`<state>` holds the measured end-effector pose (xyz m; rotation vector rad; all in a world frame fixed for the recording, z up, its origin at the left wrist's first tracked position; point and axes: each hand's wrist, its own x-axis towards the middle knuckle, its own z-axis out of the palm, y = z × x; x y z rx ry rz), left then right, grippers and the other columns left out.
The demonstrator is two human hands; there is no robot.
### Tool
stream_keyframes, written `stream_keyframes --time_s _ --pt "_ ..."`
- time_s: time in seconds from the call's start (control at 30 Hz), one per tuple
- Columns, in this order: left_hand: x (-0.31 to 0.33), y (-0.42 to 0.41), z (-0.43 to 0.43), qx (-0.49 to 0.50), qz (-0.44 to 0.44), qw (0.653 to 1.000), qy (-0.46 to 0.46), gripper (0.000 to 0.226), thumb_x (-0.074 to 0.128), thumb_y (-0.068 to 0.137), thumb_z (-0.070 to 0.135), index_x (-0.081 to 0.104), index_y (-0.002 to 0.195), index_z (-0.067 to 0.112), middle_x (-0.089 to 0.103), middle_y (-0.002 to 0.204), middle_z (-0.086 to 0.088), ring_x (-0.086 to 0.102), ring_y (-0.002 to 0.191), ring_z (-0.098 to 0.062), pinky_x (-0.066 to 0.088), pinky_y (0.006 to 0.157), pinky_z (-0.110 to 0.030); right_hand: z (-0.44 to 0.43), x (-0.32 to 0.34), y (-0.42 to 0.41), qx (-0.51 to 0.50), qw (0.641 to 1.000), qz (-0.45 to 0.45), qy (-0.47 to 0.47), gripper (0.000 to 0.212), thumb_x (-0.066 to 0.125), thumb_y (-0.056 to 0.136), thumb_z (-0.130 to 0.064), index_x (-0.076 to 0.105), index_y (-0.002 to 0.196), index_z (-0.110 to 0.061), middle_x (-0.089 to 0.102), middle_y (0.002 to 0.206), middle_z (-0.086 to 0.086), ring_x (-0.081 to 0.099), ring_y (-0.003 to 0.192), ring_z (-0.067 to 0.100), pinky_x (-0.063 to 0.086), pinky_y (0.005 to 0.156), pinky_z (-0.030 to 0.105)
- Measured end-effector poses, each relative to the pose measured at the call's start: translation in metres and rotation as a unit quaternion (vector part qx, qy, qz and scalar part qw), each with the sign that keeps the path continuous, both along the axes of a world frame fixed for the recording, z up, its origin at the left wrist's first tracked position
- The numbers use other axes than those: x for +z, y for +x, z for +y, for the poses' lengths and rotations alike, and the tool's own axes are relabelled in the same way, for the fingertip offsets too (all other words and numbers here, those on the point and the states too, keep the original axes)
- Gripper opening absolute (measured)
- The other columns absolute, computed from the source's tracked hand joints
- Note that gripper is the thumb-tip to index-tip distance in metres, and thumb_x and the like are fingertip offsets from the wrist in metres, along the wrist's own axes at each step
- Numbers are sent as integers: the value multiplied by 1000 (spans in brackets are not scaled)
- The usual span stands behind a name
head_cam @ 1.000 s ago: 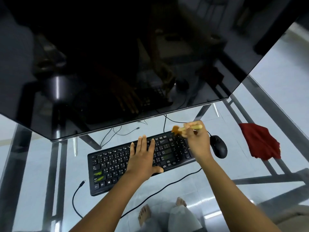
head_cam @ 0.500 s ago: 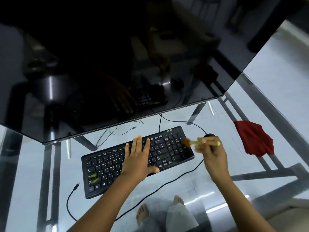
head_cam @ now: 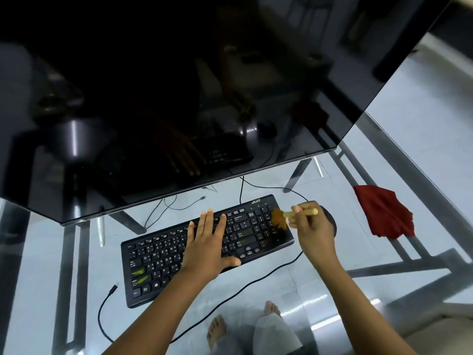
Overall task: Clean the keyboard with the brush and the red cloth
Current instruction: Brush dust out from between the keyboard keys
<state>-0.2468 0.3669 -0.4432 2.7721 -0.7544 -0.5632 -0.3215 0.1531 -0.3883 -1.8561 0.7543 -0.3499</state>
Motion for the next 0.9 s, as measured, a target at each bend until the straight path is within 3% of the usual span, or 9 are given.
stream_keyframes --time_s 0.13,0.23,0.3,0.37,0.43,0.5,0.63,0.77,0.9 --pt "1 4 0 -1 -7 1000 2 113 61 73 71 -6 153 25 -18 160 -7 -22 145 -21 -9 118 -47 5 2 16 84 996 31 7 11 55 97 -18 59 90 -11 73 76 -3 69 72 10 56 67 20" --pt "0 0 6 -12 -11 1000 13 114 57 74 73 -8 153 23 -18 160 -6 -22 145 -20 -11 117 -47 14 -1 19 18 998 -14 -60 4 57 95 -19 57 92 -17 70 81 -9 67 74 5 52 68 17" --pt "3 4 5 -9 -15 1000 4 114 55 74 74 -7 153 19 -17 160 -3 -21 145 -17 -13 116 -46 14 3 27 18 998 -49 22 7 57 96 -17 59 97 -10 71 86 2 71 78 13 57 72 24" --pt "5 8 10 1 -21 1000 -4 112 51 75 75 -5 153 17 -15 160 -1 -19 145 -15 -15 115 -45 25 4 34 101 990 -20 94 10 57 96 -15 60 98 -5 72 88 8 71 82 23 60 76 31" --pt "2 4 21 5 -27 1000 -11 106 47 79 74 -2 153 16 -11 161 0 -16 146 -13 -16 114 -44 38 -4 34 153 988 -4 8 4 57 95 -15 61 96 -16 71 91 3 70 85 19 58 79 30" --pt "1 0 29 15 -33 999 -29 96 41 85 71 3 154 15 -6 162 1 -12 147 -12 -16 115 -43 44 -8 33 116 991 -27 -60 8 57 95 -17 59 95 -24 69 94 -1 67 89 14 56 81 30" --pt "0 -1 40 54 -50 995 -73 77 34 94 61 13 153 15 6 162 2 -4 148 -10 -11 117 -43 54 -9 35 183 983 12 28 8 55 96 -15 60 92 -19 71 86 1 71 78 18 58 80 46" --pt "-8 -6 66 94 -86 985 -112 78 21 90 64 35 147 13 29 156 -1 17 146 -13 -2 119 -45 69 -10 31 139 988 -26 -65 25 57 94 -13 57 88 -38 68 90 -3 67 83 17 55 75 29" --pt "-11 -4 83 169 -130 959 -185 64 30 92 51 53 134 10 50 142 -5 38 138 -18 13 118 -51 72 -8 30 238 970 41 27 9 54 96 -10 61 92 -14 71 80 -1 70 73 18 59 71 30"
